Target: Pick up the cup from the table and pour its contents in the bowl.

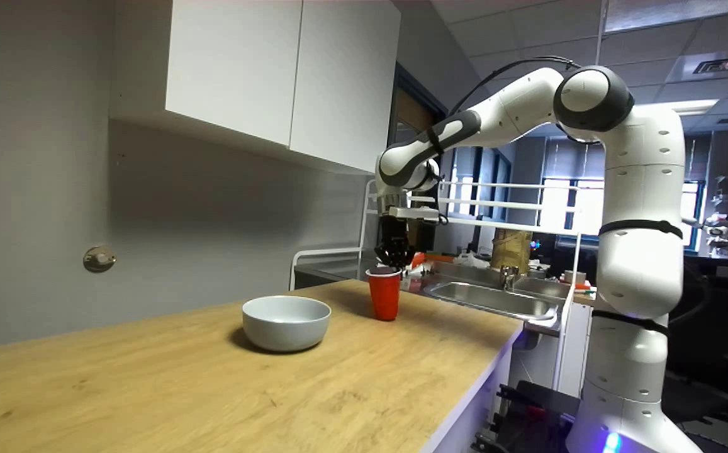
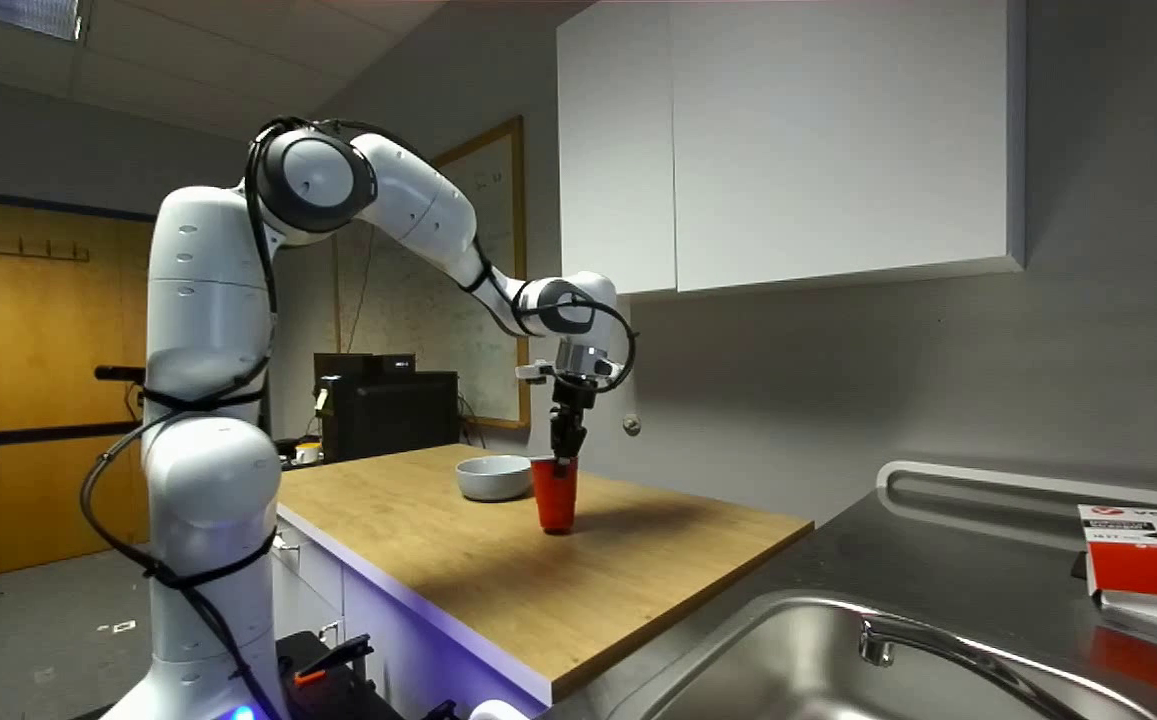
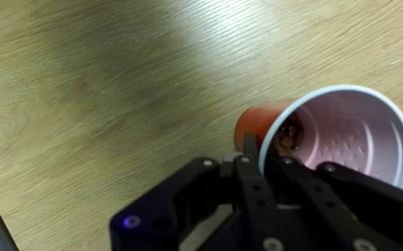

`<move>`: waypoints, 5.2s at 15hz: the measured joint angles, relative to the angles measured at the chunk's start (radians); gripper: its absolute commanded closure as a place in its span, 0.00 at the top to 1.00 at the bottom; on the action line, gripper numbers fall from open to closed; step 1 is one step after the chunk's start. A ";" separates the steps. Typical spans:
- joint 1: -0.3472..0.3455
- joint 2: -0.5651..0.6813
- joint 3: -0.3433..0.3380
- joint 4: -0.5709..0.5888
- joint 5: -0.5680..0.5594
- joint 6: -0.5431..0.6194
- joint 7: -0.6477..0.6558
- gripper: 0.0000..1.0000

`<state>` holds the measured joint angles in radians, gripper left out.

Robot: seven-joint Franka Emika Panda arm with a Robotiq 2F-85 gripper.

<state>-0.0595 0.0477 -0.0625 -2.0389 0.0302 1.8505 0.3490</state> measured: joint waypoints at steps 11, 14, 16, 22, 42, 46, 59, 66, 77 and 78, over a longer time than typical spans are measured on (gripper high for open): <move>0.160 -0.187 0.188 0.004 -0.185 -0.094 0.200 0.06; 0.189 -0.204 0.265 0.004 -0.316 -0.092 0.327 0.06; 0.203 -0.196 0.307 0.004 -0.403 -0.093 0.410 0.06; 0.260 -0.114 0.377 0.036 -0.601 -0.121 0.576 0.06; 0.516 0.221 0.401 0.244 -1.294 -0.410 0.958 0.06; 0.516 0.208 0.402 0.169 -1.349 -0.477 1.036 0.06; 0.569 0.117 0.485 0.005 -1.430 -0.681 1.114 0.05; 0.574 0.117 0.497 -0.019 -1.494 -0.692 1.111 0.05; 0.574 0.117 0.497 -0.034 -1.530 -0.705 1.108 0.05; 0.574 0.117 0.497 -0.034 -1.530 -0.708 1.108 0.05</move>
<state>0.5148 0.1644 0.4347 -2.0731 -1.4993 1.1427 1.4574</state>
